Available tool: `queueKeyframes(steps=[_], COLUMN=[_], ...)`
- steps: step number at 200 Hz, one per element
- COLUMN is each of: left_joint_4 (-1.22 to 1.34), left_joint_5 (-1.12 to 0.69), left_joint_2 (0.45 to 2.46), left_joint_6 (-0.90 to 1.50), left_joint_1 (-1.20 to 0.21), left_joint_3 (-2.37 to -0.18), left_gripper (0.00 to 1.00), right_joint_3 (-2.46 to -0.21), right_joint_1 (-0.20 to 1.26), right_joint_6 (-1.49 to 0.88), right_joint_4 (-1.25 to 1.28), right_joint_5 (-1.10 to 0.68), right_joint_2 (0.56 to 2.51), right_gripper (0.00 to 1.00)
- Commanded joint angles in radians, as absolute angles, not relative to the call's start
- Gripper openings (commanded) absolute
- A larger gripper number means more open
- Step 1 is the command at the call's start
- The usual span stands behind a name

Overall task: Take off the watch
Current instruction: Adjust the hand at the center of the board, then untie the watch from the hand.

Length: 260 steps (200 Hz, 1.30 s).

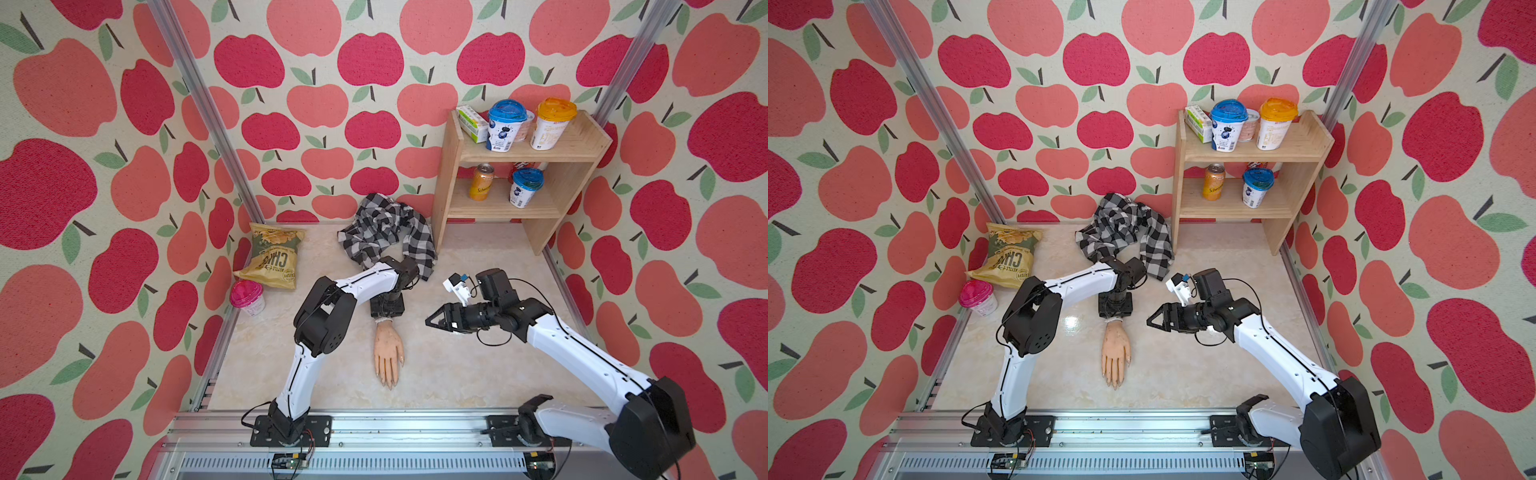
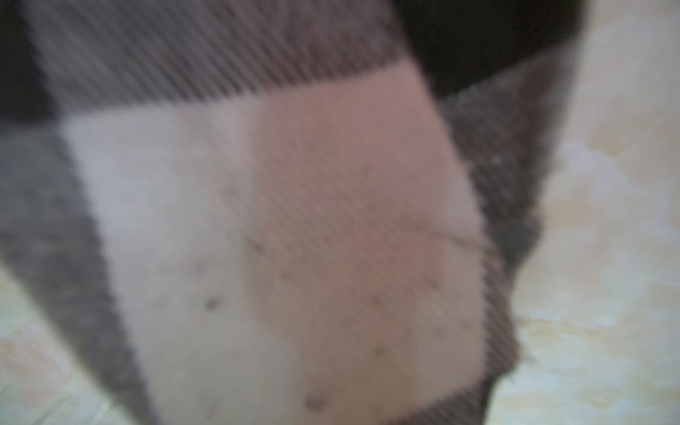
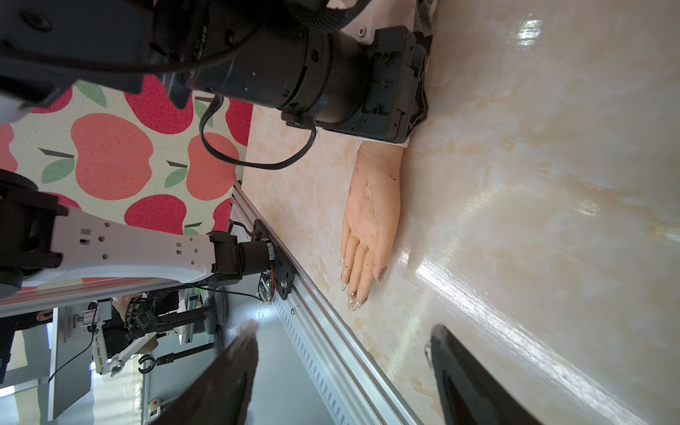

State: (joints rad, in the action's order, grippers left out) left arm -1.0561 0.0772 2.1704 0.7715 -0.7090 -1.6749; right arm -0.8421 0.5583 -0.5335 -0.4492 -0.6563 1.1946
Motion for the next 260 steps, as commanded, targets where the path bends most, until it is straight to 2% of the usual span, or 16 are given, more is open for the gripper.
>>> queueKeyframes(steps=[1, 40, 55, 61, 73, 101, 120, 179, 190, 211, 225, 239, 260], left_joint_4=[-1.091, -1.122, -1.117, -1.107, -1.083, -1.057, -1.043, -0.794, -0.762, -0.689, -0.647, -0.638, -0.641], left_joint_5=[-0.005, -0.054, -0.082, -0.097, -0.152, -0.245, -0.262, -0.373, -0.392, -0.434, -0.474, -0.493, -0.495], left_joint_2=[2.146, 2.048, 1.959, 1.916, 1.832, 1.664, 1.609, 1.499, 1.502, 1.523, 1.552, 1.591, 1.627], left_joint_6=[0.781, 0.684, 0.654, 0.643, 0.630, 0.597, 0.551, 0.464, 0.480, 0.522, 0.542, 0.549, 0.546], left_joint_1=[-0.704, -0.680, -0.654, -0.637, -0.587, -0.478, -0.465, -0.456, -0.443, -0.430, -0.430, -0.430, -0.424], left_joint_3=[-1.635, -1.651, -1.603, -1.577, -1.529, -1.421, -1.379, -1.153, -1.121, -1.078, -1.070, -1.086, -1.107], left_gripper=[0.72, 0.83, 0.86, 0.92, 0.93, 0.86, 0.79, 0.68, 0.67, 0.58, 0.58, 0.50, 0.48], right_joint_3=[-0.863, -0.923, -0.951, -0.963, -0.995, -1.141, -1.252, -1.529, -1.566, -1.627, -1.655, -1.680, -1.704], right_joint_1=[0.571, 0.609, 0.628, 0.638, 0.656, 0.725, 0.786, 0.848, 0.862, 0.882, 0.882, 0.884, 0.895], right_joint_6=[-0.499, -0.479, -0.459, -0.447, -0.421, -0.339, -0.274, -0.099, -0.068, -0.003, 0.025, 0.046, 0.070], right_joint_4=[-0.485, -0.522, -0.526, -0.524, -0.524, -0.563, -0.594, -0.724, -0.749, -0.798, -0.823, -0.844, -0.867], right_joint_5=[-0.612, -0.520, -0.497, -0.486, -0.452, -0.343, -0.270, -0.186, -0.164, -0.118, -0.135, -0.168, -0.193], right_joint_2=[1.192, 1.245, 1.282, 1.296, 1.326, 1.455, 1.582, 1.875, 1.902, 1.954, 1.980, 1.995, 2.004], right_gripper=[0.76, 0.70, 0.68, 0.66, 0.65, 0.60, 0.59, 0.38, 0.38, 0.41, 0.44, 0.46, 0.47])
